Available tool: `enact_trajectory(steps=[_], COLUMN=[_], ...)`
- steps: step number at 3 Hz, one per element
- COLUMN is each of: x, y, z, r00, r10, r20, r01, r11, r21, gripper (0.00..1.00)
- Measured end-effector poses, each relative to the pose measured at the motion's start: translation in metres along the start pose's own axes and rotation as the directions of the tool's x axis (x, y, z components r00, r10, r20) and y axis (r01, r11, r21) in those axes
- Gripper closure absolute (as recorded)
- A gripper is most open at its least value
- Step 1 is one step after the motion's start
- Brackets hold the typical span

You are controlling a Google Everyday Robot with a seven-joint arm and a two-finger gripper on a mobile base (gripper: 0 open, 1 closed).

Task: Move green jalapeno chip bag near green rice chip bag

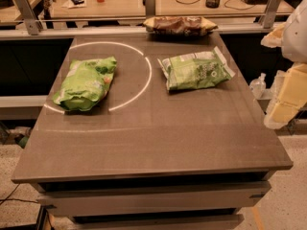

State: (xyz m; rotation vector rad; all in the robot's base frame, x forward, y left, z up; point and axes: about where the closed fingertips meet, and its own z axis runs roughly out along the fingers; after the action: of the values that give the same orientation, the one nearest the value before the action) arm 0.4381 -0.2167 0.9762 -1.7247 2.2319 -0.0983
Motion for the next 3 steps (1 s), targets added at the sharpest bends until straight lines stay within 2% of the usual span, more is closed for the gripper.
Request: enact_trajectory(steps=[1, 2, 3], x=[0.0, 0.0, 0.0], y=[0.0, -0.004, -0.016], z=[0.0, -0.003, -0.002], r00=[1.0, 0.997, 0.974], r10=[0.0, -0.004, -0.007], r20=[0.0, 0.071, 0.226], r01=[0.0, 0.0, -0.022], r11=[1.0, 0.9986, 0.9917], r21=[0.0, 0.053, 0.127], gripper=[0.0, 0.0, 0.0])
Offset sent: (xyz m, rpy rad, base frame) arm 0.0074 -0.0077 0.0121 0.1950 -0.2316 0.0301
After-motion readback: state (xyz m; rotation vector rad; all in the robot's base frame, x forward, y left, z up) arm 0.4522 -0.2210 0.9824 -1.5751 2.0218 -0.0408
